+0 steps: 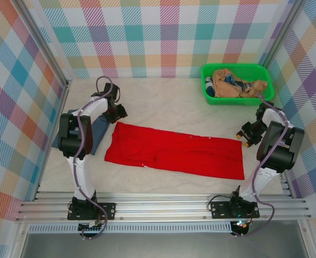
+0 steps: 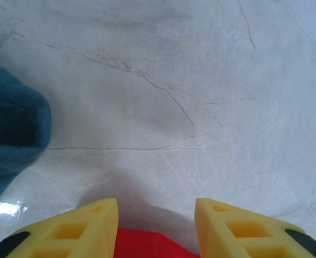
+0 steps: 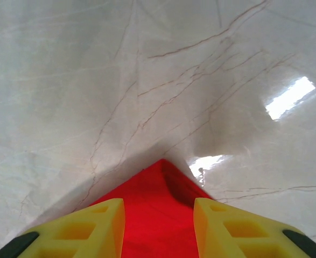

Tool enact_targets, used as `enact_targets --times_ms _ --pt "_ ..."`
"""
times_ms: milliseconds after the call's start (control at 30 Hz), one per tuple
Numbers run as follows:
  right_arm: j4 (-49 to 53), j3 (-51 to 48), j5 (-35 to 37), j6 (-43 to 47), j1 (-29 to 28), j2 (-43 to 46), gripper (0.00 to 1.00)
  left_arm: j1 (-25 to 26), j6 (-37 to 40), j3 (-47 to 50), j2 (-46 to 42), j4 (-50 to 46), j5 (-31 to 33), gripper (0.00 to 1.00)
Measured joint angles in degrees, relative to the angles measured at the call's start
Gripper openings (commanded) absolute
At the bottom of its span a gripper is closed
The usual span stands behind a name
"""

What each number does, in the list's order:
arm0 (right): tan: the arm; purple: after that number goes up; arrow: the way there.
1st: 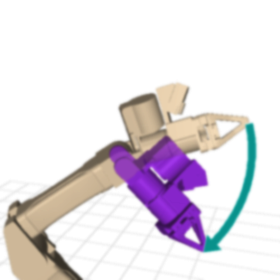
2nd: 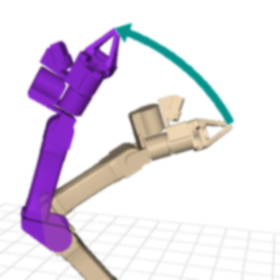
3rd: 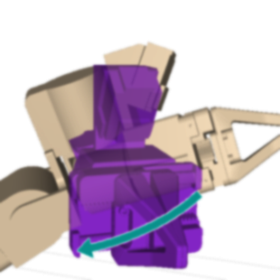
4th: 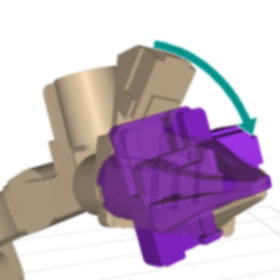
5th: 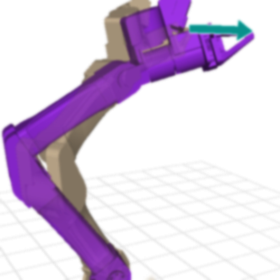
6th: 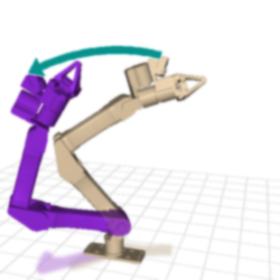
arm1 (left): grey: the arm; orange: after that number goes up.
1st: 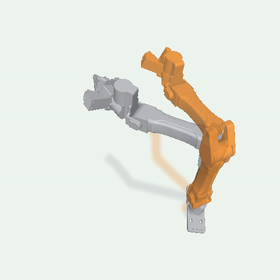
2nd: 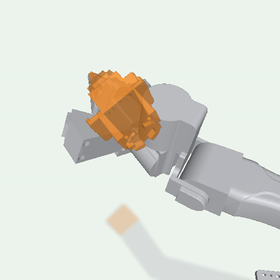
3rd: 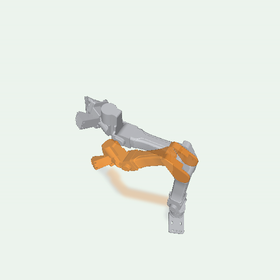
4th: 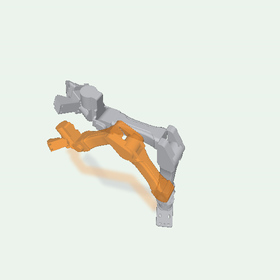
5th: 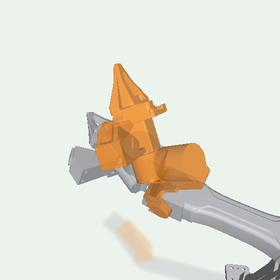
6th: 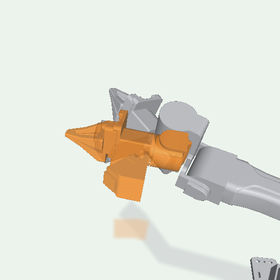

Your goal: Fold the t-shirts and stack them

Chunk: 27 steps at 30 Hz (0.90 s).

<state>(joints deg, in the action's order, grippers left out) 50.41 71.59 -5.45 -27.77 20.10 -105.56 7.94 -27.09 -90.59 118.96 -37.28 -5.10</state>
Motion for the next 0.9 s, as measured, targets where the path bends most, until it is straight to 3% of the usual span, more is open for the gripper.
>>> enact_targets --times_ms 400,700,900 --pt "-0.90 -1.49 -0.70 0.20 0.09 -0.72 0.27 -0.02 1.05 0.07 0.83 0.00 0.00 0.34" --pt "-1.79 -1.49 -0.66 0.37 0.09 -1.29 0.32 -0.02 1.25 0.46 0.83 0.17 -0.46 0.35" --pt "-1.95 -1.49 -0.59 1.11 0.09 -2.14 0.25 -0.02 1.25 0.68 0.83 0.44 -0.48 0.33"
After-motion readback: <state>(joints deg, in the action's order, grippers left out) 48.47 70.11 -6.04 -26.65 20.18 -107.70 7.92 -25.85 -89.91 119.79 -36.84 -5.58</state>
